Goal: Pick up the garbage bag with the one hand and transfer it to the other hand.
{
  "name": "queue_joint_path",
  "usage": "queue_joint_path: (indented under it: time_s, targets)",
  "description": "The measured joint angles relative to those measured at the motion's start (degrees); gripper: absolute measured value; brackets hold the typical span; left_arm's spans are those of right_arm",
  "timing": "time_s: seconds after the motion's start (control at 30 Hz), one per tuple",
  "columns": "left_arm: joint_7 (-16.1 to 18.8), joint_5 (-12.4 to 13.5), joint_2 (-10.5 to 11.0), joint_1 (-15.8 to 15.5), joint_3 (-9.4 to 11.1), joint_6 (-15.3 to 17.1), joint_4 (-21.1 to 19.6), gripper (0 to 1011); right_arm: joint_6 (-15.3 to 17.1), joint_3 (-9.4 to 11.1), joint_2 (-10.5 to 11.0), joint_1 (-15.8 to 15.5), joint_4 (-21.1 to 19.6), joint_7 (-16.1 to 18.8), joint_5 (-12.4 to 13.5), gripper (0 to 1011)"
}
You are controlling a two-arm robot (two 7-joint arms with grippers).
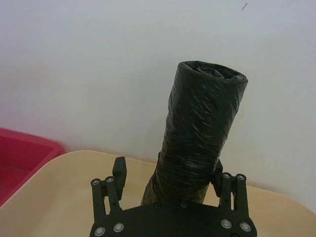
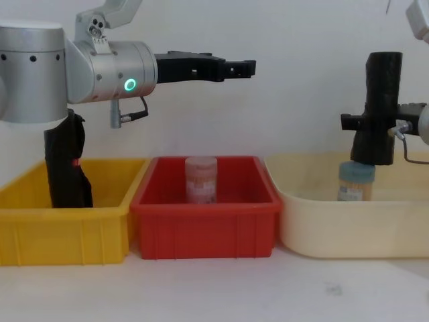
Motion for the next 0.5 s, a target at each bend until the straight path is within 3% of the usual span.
queue_joint_path:
  time_s: [0.5]
  targets:
    - [0.0,0.0,0.0,0.0,0.0,0.0,0.0,1000,-0.1,0.1,0.0,0.2,0.5,0.0,-0.1,1001]
